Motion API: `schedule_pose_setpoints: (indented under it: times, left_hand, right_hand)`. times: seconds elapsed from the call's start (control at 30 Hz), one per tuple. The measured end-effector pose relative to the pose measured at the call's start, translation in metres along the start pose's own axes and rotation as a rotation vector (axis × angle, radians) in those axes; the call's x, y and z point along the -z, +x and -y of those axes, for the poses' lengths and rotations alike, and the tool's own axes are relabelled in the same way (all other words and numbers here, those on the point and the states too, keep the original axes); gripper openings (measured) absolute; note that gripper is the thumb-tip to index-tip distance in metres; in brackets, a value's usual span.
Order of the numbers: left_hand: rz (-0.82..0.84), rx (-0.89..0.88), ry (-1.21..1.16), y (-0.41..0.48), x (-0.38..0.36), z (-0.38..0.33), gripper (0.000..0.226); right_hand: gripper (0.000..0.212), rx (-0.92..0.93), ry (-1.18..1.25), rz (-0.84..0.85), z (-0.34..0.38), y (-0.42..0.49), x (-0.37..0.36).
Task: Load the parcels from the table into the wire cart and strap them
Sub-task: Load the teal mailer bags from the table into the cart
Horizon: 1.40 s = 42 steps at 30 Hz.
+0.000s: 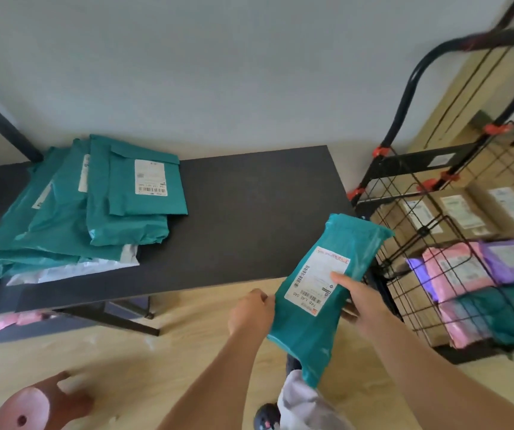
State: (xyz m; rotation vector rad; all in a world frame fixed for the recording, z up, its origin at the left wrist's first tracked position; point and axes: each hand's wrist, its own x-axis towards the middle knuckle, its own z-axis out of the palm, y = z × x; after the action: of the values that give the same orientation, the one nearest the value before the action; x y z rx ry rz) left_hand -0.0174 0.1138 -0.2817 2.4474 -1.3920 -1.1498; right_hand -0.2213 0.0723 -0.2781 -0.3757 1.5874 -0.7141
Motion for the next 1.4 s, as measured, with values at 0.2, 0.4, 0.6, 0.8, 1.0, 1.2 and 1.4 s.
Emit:
schedule_pose_setpoints:
  times: [0.2, 0.4, 0.6, 0.8, 1.0, 1.2, 1.4]
  left_hand:
    - [0.055, -0.081, -0.045, -0.015, -0.027, -0.03, 0.024]
    - [0.127, -0.072, -0.214, -0.024, -0.059, -0.074, 0.062]
    - [0.242, 0.027, -0.408, -0.039, -0.095, -0.132, 0.094]
    - [0.394, 0.042, -0.494, -0.068, -0.144, -0.203, 0.082]
    - [0.521, 0.018, -0.61, -0.096, -0.2, -0.272, 0.064]
    - [0.523, 0.051, -0.805, -0.114, -0.249, -0.333, 0.049]
    - [0.489, 0.056, -0.839, -0.115, -0.281, -0.379, 0.047]
  right_hand:
    - [0.044, 0.016, 0.142, -0.117, -0.01, -0.02, 0.054]
    - [0.038, 0.026, 0.298, -0.224, -0.008, -0.03, 0.111]
    - [0.047, 0.024, 0.503, -0.297, 0.003, -0.031, 0.175]
    - [0.061, 0.021, 0.622, -0.308, 0.021, -0.026, 0.255]
    - [0.051, 0.027, 0.657, -0.232, 0.047, -0.006, 0.334]
    - [0.048, 0.015, 0.644, -0.17, 0.071, 0.017, 0.411]
    - [0.047, 0.002, 0.664, -0.173, 0.088, 0.038, 0.459]
